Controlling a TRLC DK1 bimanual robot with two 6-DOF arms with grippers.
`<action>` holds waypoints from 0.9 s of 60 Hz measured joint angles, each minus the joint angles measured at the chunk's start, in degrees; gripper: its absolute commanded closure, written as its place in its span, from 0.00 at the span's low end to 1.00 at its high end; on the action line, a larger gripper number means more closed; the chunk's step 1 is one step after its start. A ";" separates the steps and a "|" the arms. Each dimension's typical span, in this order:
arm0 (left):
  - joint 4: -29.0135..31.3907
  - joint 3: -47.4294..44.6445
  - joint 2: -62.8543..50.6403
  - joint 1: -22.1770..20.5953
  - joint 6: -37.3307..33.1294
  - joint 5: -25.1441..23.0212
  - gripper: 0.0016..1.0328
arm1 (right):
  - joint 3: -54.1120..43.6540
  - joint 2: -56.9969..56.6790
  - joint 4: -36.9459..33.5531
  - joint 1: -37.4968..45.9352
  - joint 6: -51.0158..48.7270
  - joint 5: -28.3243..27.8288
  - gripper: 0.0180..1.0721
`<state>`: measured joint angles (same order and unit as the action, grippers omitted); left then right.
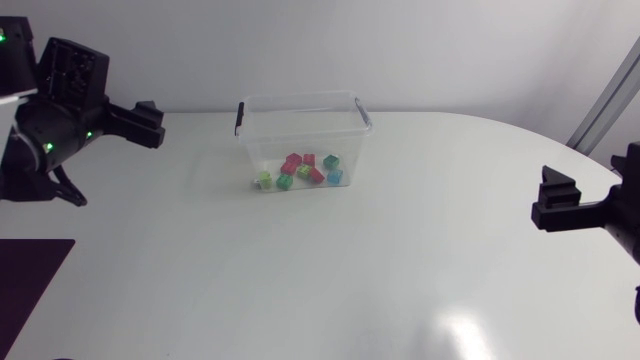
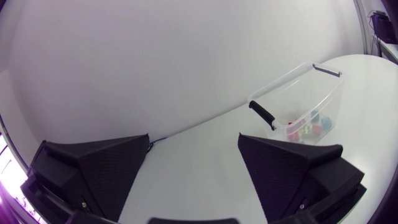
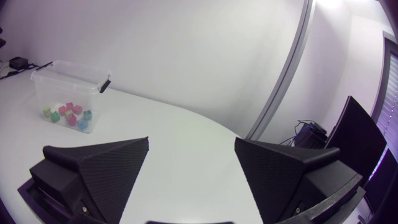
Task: Place the duplo bricks in the container
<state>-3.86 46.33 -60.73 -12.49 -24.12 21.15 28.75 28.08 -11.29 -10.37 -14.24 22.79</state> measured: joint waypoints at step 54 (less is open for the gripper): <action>0.42 -22.95 35.28 -3.72 10.71 -2.51 0.04 | -11.52 -19.98 0.07 3.28 -3.74 -0.90 0.05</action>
<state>-3.44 23.38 -25.45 -16.21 -13.41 18.63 17.23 8.10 -11.22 -7.09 -17.98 21.89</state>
